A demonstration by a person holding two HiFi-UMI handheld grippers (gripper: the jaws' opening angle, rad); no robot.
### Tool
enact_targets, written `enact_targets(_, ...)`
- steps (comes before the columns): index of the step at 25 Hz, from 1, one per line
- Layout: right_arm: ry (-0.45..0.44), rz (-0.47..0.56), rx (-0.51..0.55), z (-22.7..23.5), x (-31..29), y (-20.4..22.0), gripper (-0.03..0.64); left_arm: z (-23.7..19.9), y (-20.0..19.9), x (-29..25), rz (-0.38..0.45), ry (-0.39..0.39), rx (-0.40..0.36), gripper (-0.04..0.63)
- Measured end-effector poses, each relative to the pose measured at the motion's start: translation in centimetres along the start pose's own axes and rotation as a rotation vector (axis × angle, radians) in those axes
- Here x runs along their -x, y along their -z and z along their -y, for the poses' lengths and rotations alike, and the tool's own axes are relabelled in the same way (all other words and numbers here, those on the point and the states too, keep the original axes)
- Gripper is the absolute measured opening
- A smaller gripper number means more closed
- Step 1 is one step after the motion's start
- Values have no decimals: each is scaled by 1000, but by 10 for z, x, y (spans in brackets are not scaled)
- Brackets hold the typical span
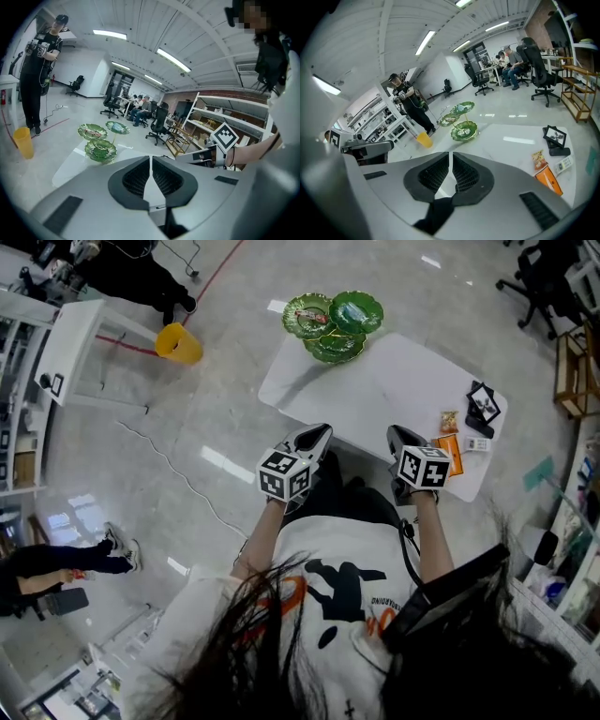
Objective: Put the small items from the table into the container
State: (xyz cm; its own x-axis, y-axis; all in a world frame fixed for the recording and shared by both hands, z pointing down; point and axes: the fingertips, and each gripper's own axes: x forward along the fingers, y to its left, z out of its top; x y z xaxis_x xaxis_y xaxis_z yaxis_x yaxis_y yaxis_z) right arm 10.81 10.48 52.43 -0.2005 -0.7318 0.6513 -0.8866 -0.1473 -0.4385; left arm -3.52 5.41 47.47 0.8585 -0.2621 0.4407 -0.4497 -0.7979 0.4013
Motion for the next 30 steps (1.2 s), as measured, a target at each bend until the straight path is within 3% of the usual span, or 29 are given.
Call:
enact_targets(14,87,64,-127,51,56,40,37,69,23,-35,-100,147,-112,11)
enact_targets(30,187,112,-254,97,81,66,37,98,30,-72,-173,261,-158,11)
